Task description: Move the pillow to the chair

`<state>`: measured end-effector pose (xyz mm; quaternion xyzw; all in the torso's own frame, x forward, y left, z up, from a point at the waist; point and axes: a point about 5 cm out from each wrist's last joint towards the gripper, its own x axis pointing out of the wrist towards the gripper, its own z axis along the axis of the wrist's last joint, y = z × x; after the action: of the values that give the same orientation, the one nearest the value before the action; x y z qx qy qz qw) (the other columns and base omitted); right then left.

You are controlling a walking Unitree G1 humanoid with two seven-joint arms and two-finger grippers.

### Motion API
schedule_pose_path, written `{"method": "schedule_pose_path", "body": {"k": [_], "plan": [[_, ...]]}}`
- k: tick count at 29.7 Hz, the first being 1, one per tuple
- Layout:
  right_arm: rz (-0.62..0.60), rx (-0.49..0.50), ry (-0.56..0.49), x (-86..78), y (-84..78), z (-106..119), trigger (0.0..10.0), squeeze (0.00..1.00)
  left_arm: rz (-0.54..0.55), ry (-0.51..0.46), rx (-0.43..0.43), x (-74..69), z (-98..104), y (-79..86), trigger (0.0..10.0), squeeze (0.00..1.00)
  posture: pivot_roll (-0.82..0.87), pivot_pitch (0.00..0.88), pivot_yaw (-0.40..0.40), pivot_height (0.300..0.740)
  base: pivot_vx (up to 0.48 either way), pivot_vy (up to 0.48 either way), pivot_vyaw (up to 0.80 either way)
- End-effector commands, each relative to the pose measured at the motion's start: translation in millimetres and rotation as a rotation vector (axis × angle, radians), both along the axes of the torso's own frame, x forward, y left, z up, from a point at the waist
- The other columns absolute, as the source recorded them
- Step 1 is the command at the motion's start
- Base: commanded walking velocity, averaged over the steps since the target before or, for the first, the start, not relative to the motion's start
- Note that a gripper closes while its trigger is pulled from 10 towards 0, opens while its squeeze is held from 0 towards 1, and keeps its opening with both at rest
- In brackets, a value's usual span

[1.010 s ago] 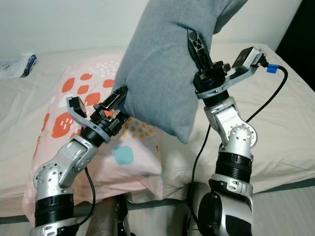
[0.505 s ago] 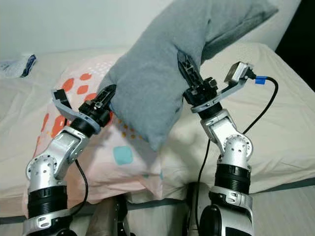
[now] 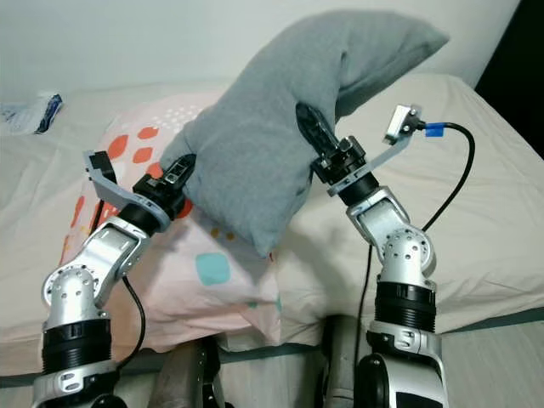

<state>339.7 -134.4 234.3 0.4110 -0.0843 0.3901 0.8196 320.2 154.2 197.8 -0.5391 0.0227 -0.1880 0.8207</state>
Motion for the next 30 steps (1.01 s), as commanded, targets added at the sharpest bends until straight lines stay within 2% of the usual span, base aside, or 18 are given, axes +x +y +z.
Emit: {"method": "schedule_pose_path", "body": {"k": [1, 2, 3, 6, 7, 9, 10, 11, 12, 13, 14, 21, 22, 25, 27, 28, 29, 30], "plan": [[-0.104, -0.266, 0.034, 8.2, 12.4, -15.4, 0.0, 0.0, -0.007, -0.068, 0.141, 1.1, 9.9, -11.3, 0.0, 0.0, 0.03, 0.134, 0.028, 0.572, 0.0, 0.0, 0.0], [-0.104, -0.266, 0.034, 8.2, 12.4, -15.4, 0.0, 0.0, -0.007, -0.068, 0.141, 1.1, 9.9, -11.3, 0.0, 0.0, 0.03, 0.134, 0.028, 0.572, 0.0, 0.0, 0.0], [-0.21, -0.416, 0.019, 13.6, 10.5, -19.9, 0.0, 0.0, 0.027, -0.091, 0.229, 2.3, 12.2, -12.6, 0.0, 0.0, 0.03, 0.133, 0.026, 0.572, 0.0, 0.0, 0.0], [-0.271, -0.499, 0.0, 16.2, 9.4, -21.4, 0.0, 0.0, 0.049, -0.106, 0.282, 3.2, 13.8, -13.3, 0.0, 0.0, 0.03, 0.133, 0.026, 0.572, 0.0, 0.0, 0.0], [-0.37, -0.555, -0.013, 20.3, 5.3, -19.6, 10.0, 0.0, 0.119, -0.12, 0.363, 5.9, 16.0, -10.8, 0.0, 0.0, 0.03, 0.132, 0.024, 0.572, 0.0, 0.0, 0.0], [-0.37, -0.555, -0.013, 20.3, 5.3, -19.6, 10.0, 0.0, 0.119, -0.12, 0.363, 5.9, 16.0, -10.8, 0.0, 0.0, 0.03, 0.132, 0.024, 0.572, 0.0, 0.0, 0.0], [-0.507, -0.631, 0.013, 25.7, -4.2, -21.6, 10.0, 0.0, 0.221, -0.131, 0.498, 8.7, 15.7, -6.2, 0.1, 0.0, 0.03, 0.13, 0.024, 0.572, 0.0, 0.0, 0.0], [-0.507, -0.631, 0.013, 25.7, -4.2, -21.6, 10.0, 0.0, 0.221, -0.131, 0.498, 8.7, 15.7, -6.2, 0.1, 0.0, 0.03, 0.13, 0.024, 0.572, 0.0, 0.0, 0.0], [-0.556, -0.661, 0.023, 26.8, -7.7, -24.1, 10.0, 0.0, 0.254, -0.135, 0.553, 8.9, 14.1, -5.4, 5.7, 0.0, 0.03, 0.13, 0.024, 0.572, 0.0, 0.0, 0.0], [-0.556, -0.661, 0.023, 26.8, -7.7, -24.1, 10.0, 0.0, 0.254, -0.135, 0.553, 8.9, 14.1, -5.4, 5.7, 0.0, 0.03, 0.13, 0.024, 0.572, 0.0, 0.0, 0.0], [-0.575, -0.703, 0.025, 26.6, -9.0, -27.4, 10.0, 0.0, 0.268, -0.133, 0.584, 8.3, 12.0, -5.6, 10.0, 0.0, 0.03, 0.127, 0.023, 0.572, 0.0, 0.0, 0.0], [-0.596, -0.732, 0.026, 21.4, -4.9, -37.9, 10.0, 0.0, 0.211, -0.112, 0.695, 3.4, 0.9, -17.9, 10.0, 0.0, 0.02, 0.11, 0.019, 0.572, 0.0, 0.0, 0.0], [-0.603, -0.74, 0.019, 20.8, -3.5, -39.6, 10.0, 0.0, 0.184, -0.108, 0.784, 3.0, -4.4, -24.0, 10.0, 0.0, 0.03, 0.106, 0.018, 0.572, 0.0, 0.0, 0.0], [-0.608, -0.748, 0.011, 20.4, -2.5, -40.7, 10.0, 0.0, 0.169, -0.107, 0.847, 2.6, -8.1, -27.8, 10.0, 0.0, 0.03, 0.106, 0.018, 0.572, 0.0, 0.0, 0.0], [-0.616, -0.844, -0.026, 18.5, 2.8, -49.8, 10.0, 0.0, 0.158, -0.105, 0.941, 2.1, -17.4, -33.8, 10.0, 0.0, 0.03, 0.099, 0.019, 0.572, 0.0, 0.0, 0.0], [-0.616, -0.844, -0.026, 18.5, 2.8, -49.8, 10.0, 0.0, 0.158, -0.105, 0.941, 2.1, -17.4, -33.8, 10.0, 0.0, 0.03, 0.099, 0.019, 0.572, 0.0, 0.0, 0.0], [-0.632, -0.902, -0.052, 15.7, 5.8, -56.7, 10.0, 0.0, 0.183, -0.093, 1.022, 3.5, -25.1, -31.5, 10.0, 0.0, 0.03, 0.098, 0.02, 0.572, 0.0, 0.0, 0.0], [-0.632, -0.902, -0.052, 15.7, 5.8, -56.7, 10.0, 0.0, 0.183, -0.093, 1.022, 3.5, -25.1, -31.5, 10.0, 0.0, 0.03, 0.098, 0.02, 0.572, 0.0, 0.0, 0.0]]}}
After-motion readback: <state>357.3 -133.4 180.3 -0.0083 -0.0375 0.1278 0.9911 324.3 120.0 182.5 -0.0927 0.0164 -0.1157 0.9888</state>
